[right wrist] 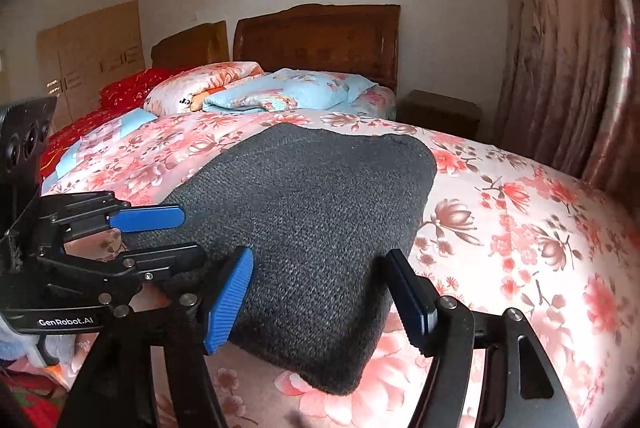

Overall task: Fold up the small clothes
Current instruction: 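Open both grippers and lift them away from the folded sweater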

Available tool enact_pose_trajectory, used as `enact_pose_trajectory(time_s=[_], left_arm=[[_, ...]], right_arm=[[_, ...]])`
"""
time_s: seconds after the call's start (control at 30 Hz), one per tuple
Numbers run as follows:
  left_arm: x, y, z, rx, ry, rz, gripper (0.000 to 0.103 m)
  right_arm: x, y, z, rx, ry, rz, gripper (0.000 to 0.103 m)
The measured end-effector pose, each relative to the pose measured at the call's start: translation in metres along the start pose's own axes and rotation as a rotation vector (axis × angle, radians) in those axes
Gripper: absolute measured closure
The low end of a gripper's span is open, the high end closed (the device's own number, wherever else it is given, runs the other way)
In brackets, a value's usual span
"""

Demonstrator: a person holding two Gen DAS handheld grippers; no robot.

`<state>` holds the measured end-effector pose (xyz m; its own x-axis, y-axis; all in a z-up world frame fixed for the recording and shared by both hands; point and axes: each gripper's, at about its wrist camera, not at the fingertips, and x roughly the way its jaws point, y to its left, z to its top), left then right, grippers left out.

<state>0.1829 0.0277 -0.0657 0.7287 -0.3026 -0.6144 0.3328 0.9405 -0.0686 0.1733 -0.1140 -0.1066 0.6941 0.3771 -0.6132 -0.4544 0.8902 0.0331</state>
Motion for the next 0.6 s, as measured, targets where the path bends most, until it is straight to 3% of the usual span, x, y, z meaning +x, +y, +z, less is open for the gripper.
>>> enact_pose_trajectory(time_s=[0.17,0.3,0.37,0.47,0.53,0.6], left_arm=[[-0.002,0.000,-0.001,-0.006,0.001,0.005,0.058],[-0.022,-0.004,-0.004,-0.025,0.000,0.063,0.058],[-0.041,-0.010,-0.008,-0.013,-0.052,0.137,0.054],[-0.066,-0.023,-0.014,0.011,-0.116,0.269,0.037],[-0.082,-0.034,-0.019,0.021,-0.151,0.407,0.036],[-0.093,-0.042,-0.023,0.023,-0.182,0.473,0.036]], right_arm=[[0.000,-0.002,-0.005,0.029,-0.008,-0.006,0.000],[-0.010,0.001,-0.008,0.044,0.049,-0.017,0.000],[-0.024,0.010,-0.014,0.006,0.078,-0.037,0.000],[-0.052,0.022,-0.028,-0.006,0.063,-0.037,0.000],[-0.074,0.029,-0.039,0.037,0.034,-0.040,0.000],[-0.092,0.034,-0.050,0.082,0.005,-0.052,0.000]])
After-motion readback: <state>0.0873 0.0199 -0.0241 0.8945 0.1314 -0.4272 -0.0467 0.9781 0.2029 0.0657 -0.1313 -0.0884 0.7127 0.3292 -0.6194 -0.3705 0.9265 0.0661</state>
